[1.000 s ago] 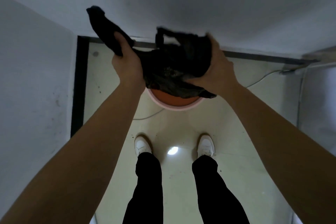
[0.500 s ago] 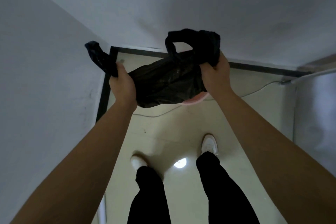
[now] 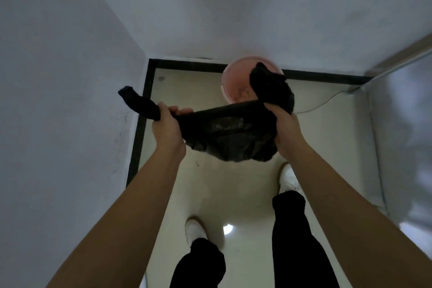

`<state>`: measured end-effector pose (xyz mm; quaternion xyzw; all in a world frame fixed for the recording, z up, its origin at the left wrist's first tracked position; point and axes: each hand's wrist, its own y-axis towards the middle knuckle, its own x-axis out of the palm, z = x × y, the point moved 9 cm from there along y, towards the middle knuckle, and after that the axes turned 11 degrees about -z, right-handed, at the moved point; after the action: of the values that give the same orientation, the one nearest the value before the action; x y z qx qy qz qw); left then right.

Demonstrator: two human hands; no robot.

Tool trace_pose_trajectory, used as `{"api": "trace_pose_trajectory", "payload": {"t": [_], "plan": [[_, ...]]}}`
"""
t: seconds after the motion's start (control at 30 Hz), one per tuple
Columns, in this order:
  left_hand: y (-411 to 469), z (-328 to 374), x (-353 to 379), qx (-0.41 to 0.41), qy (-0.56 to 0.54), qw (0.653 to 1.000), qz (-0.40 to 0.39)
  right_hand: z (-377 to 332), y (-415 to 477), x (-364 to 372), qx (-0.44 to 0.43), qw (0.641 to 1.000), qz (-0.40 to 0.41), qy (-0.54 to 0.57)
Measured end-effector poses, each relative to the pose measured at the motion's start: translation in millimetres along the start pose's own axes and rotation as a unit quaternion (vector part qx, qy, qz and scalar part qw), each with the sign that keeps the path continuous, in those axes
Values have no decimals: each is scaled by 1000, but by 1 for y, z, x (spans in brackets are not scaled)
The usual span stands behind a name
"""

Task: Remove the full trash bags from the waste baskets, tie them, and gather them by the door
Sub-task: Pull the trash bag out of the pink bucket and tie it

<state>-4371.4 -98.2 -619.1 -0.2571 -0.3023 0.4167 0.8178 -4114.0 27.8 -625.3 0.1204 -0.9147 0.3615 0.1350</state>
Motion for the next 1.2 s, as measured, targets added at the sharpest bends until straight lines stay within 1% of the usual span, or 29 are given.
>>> {"api": "trace_pose_trajectory", "payload": {"t": [0.07, 0.17, 0.23, 0.27, 0.33, 0.4, 0.47, 0.53, 0.63, 0.73, 0.87, 0.97, 1.1, 1.17, 1.2], "plan": [[-3, -12, -16, -25, -39, 999, -27, 20, -15, 0, -7, 999, 30, 17], [-1, -39, -38, -52, -92, 994, -23, 53, -25, -2, -10, 999, 47, 21], [4, -58, -52, -59, -111, 992, -12, 73, -28, -8, -12, 998, 61, -29], [9, -70, -61, -60, -115, 992, -1, 80, -27, -15, -24, 994, 79, -77], [22, -93, -78, -53, -115, 992, 19, 88, -25, -29, -82, 973, 123, -175], [46, -122, -93, -44, -83, 995, 32, 105, -9, -40, -133, 960, 127, -212], [73, -153, -102, -33, -24, 999, 33, 132, 21, -50, -139, 961, 98, -219], [101, -186, -103, -24, 24, 999, 16, 170, 60, -60, -103, 961, 52, -252], [140, -232, -111, -8, 79, 997, -17, 235, 117, -77, -49, 934, -22, -353], [188, -267, -119, 16, 87, 995, -41, 279, 165, -94, -44, 919, -79, -383], [241, -292, -117, 42, 145, 986, -66, 298, 216, -102, -62, 920, -112, -371], [279, -305, -108, 74, 214, 968, -110, 304, 254, -101, -98, 916, -127, -369], [315, -309, -79, 119, 250, 938, -210, 304, 290, -82, -124, 889, -188, -398], [319, -302, -63, 147, 267, 922, -240, 302, 297, -71, -131, 871, -223, -417], [320, -296, -56, 162, 274, 917, -242, 300, 298, -66, -141, 859, -240, -429]]}}
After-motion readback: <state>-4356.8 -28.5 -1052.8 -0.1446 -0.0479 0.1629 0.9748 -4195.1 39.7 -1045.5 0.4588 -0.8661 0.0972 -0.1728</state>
